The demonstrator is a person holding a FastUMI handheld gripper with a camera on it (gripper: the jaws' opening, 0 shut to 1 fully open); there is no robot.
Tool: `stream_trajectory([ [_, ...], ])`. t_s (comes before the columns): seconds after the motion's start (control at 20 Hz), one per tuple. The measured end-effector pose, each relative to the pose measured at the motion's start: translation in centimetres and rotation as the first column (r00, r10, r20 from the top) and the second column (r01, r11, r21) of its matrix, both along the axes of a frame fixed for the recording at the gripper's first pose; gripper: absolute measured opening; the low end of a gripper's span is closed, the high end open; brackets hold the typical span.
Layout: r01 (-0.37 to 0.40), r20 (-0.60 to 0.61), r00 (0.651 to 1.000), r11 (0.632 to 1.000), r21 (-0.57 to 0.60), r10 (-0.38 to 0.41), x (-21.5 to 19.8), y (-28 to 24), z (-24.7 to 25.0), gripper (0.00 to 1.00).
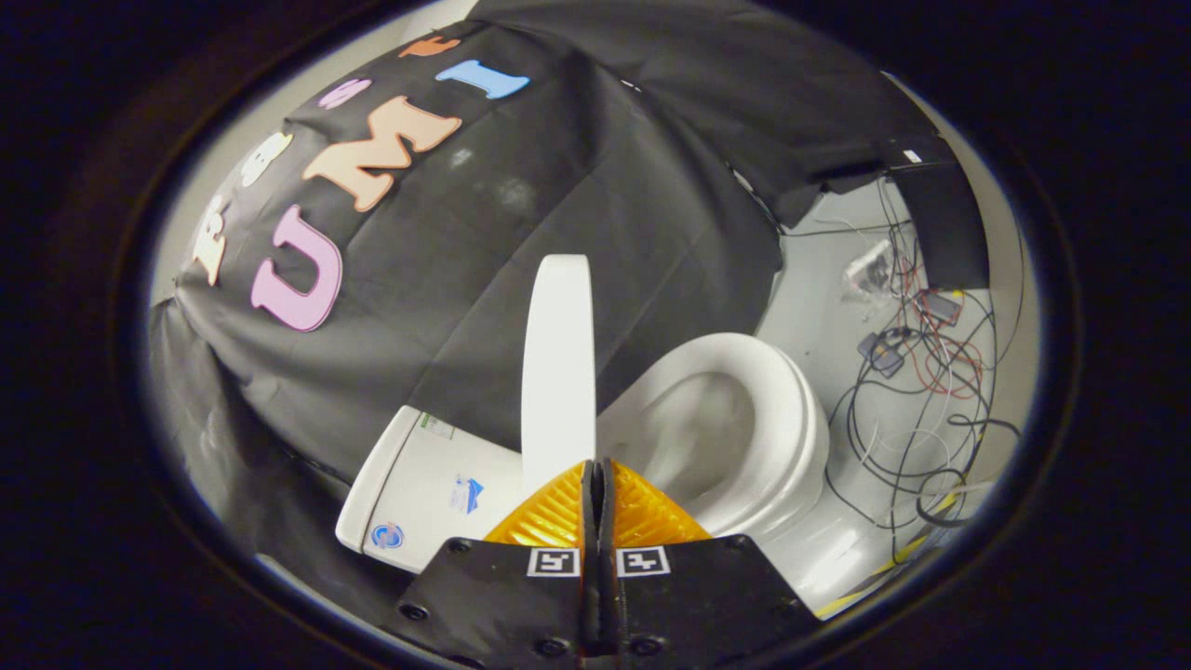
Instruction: Open the toilet lid.
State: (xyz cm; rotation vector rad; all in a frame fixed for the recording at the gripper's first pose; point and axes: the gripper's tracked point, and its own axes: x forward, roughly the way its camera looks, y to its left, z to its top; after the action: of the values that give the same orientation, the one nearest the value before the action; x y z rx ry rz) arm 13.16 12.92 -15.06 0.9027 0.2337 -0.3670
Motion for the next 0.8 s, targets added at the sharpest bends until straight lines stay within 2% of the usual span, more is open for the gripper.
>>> stream_trajectory([
  [0.25,-0.021,0.014,1.000,0.993,-0.114,0.023,0.6,0.7,1.5,0.00],
  [0.45,-0.054,-0.074,0.996,0.973,-0.224,0.038,0.4,0.7,1.6,0.00],
  [0.65,-0.034,-0.085,0.996,0.975,-0.219,0.016,0.8,1.4,2.9,0.00],
  [0.8,-0.054,-0.118,0.993,0.960,-0.273,0.023,1.5,2.4,3.9,0.00],
])
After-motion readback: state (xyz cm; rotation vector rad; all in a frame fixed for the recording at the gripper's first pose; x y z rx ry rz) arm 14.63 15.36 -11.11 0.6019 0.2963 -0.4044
